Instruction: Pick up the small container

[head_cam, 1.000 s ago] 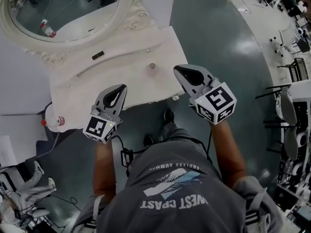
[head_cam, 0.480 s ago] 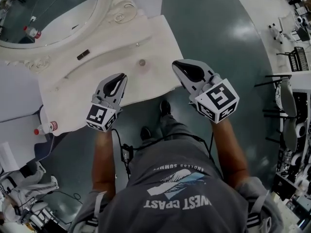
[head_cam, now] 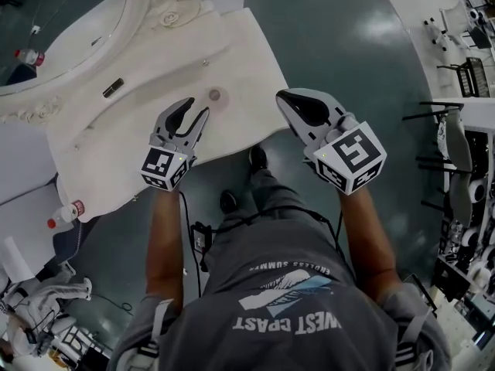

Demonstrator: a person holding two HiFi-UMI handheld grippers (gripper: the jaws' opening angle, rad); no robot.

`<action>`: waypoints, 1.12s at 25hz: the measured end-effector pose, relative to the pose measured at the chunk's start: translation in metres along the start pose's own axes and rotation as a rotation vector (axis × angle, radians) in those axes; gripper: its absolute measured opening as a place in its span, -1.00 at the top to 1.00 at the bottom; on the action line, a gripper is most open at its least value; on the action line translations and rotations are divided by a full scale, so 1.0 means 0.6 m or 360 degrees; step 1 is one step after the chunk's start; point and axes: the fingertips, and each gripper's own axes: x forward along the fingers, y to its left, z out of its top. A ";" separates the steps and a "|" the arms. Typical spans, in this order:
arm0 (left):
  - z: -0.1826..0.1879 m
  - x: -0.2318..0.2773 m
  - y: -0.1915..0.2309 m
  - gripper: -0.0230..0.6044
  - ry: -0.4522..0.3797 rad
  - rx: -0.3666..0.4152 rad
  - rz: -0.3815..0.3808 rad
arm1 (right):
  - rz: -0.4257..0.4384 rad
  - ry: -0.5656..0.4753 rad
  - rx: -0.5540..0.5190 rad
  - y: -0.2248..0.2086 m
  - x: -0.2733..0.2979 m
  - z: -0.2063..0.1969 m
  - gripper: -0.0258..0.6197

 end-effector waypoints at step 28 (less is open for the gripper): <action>-0.133 0.149 0.034 -0.16 0.0101 -0.0021 0.0136 | -0.0054 0.0147 0.0101 -0.063 0.024 -0.075 0.83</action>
